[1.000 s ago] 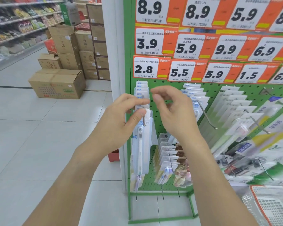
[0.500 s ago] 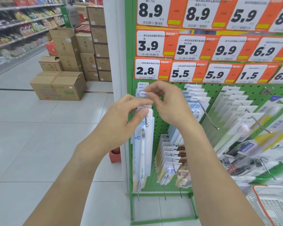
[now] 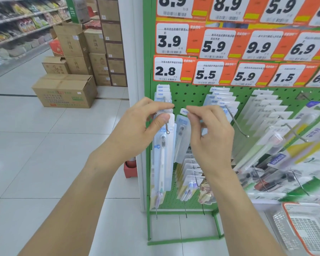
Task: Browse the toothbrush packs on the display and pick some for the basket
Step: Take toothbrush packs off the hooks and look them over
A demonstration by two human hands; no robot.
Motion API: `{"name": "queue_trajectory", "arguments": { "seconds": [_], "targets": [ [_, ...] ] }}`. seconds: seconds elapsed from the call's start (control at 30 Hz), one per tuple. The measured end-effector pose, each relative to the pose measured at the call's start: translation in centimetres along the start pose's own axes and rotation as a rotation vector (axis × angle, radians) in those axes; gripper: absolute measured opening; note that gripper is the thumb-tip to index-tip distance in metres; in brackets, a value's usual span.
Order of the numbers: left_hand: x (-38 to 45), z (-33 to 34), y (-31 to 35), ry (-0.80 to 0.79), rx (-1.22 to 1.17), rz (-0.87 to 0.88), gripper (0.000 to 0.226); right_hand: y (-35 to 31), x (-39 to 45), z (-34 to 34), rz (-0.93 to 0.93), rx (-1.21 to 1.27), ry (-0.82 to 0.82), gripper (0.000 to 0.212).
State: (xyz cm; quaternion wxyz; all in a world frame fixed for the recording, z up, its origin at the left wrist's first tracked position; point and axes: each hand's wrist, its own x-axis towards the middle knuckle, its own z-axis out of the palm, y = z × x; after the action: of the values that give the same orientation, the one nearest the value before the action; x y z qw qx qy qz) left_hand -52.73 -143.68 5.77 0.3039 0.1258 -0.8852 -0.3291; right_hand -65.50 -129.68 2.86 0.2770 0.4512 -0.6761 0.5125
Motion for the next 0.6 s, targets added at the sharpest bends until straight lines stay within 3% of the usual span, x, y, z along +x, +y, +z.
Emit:
{"name": "queue_trajectory", "arguments": {
  "seconds": [0.23,0.4,0.6],
  "targets": [
    [0.4,0.3,-0.2,0.017,-0.059,-0.002,0.026,-1.3,-3.9,-1.9,0.034,0.026,0.104,0.013],
    [-0.1,0.5,-0.2,0.056,-0.137,-0.049,0.033,-2.0,-5.5,-2.7,0.083,0.051,0.118,0.014],
    [-2.6,0.6,1.1,0.393,-0.303,-0.119,0.022,-2.5,-6.4,-3.3,0.083,0.068,0.118,0.014]
  ]
}}
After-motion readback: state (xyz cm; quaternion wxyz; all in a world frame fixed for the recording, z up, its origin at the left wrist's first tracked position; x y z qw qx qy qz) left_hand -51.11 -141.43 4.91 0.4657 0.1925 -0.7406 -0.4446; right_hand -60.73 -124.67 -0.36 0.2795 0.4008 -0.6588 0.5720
